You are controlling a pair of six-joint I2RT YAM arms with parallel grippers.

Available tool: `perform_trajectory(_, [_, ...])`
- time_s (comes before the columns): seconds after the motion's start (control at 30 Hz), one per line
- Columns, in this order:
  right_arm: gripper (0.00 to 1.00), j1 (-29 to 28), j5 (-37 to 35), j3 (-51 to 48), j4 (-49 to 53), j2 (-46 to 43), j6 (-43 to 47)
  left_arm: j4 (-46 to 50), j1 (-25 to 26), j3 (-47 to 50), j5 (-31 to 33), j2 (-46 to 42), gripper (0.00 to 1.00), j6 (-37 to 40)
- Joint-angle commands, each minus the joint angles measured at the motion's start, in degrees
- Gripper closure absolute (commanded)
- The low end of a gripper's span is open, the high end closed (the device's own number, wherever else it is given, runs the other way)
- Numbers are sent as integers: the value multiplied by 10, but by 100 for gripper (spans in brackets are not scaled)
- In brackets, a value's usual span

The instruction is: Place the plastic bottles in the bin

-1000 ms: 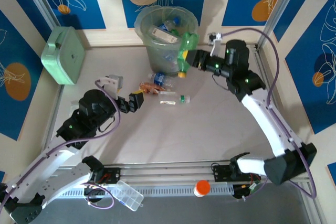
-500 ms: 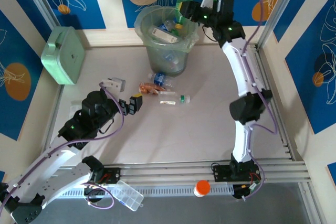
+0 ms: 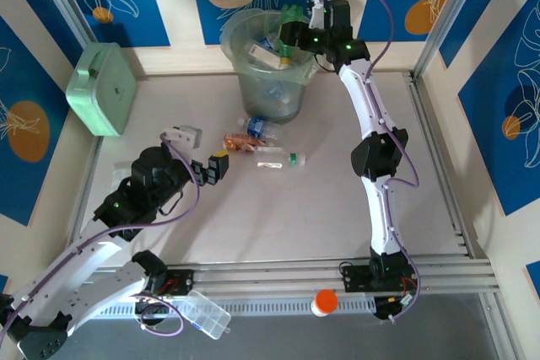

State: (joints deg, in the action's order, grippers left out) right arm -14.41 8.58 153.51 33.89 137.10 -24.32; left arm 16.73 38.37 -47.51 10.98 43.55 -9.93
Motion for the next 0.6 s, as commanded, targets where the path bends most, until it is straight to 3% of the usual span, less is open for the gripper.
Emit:
perform_trajectory(0.0, [23,1,4,-7,11,-10,16,-16,-2,6,2,-5,1,11])
perform_trajectory(0.17, [18,2,-5,-7,6,-22,16,-14,-2,5,7,-6,1,11])
perform_trajectory(0.57, [20,-1,-22,-30,0,-94,31,-13,-2,7,35,-9,1,16])
